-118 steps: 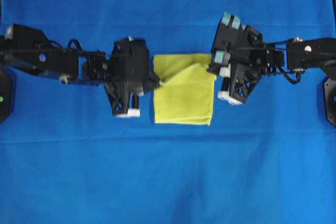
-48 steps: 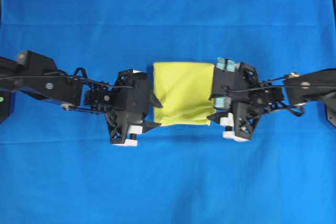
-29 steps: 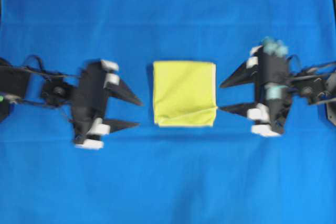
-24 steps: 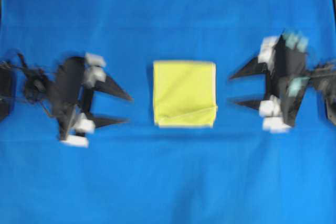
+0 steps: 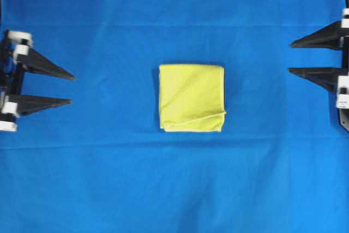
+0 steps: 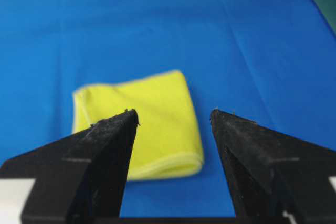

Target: Fold the yellow towel.

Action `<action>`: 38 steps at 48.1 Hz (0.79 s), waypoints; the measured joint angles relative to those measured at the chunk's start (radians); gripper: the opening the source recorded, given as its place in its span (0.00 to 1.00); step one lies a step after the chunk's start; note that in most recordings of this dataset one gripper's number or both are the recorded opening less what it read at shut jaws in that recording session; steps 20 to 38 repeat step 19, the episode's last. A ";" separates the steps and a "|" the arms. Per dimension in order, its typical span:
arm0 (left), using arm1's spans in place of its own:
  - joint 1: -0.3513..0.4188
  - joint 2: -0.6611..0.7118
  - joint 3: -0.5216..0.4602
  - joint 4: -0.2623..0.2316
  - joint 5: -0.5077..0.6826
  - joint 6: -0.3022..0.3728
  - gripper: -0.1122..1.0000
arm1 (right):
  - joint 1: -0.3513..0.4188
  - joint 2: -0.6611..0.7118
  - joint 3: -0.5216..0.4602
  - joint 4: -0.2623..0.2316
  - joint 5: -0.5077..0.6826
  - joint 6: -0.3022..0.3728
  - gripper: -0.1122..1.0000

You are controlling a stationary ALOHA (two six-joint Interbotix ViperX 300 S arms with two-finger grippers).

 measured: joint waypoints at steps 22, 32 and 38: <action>0.086 -0.242 0.199 -0.002 0.002 -0.011 0.55 | -0.115 -0.092 0.198 0.006 -0.160 0.002 0.65; 0.086 -0.242 0.199 -0.002 0.002 -0.011 0.55 | -0.115 -0.092 0.198 0.006 -0.160 0.002 0.65; 0.086 -0.242 0.199 -0.002 0.002 -0.011 0.55 | -0.115 -0.092 0.198 0.006 -0.160 0.002 0.65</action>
